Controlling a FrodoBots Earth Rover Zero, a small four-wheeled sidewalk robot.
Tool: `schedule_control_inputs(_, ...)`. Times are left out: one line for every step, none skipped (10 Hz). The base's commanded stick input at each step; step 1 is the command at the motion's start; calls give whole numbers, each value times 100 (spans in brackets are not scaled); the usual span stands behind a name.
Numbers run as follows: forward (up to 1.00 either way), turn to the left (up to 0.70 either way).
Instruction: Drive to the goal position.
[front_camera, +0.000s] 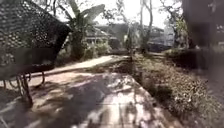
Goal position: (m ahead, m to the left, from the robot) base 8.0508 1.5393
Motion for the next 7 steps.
schedule_control_inputs(50, 0)
schedule_control_inputs(50, 0)
schedule_control_inputs(50, 10)
schedule_control_inputs(50, 35)
schedule_control_inputs(50, 47)
schedule_control_inputs(50, 50)
schedule_control_inputs(50, 50)
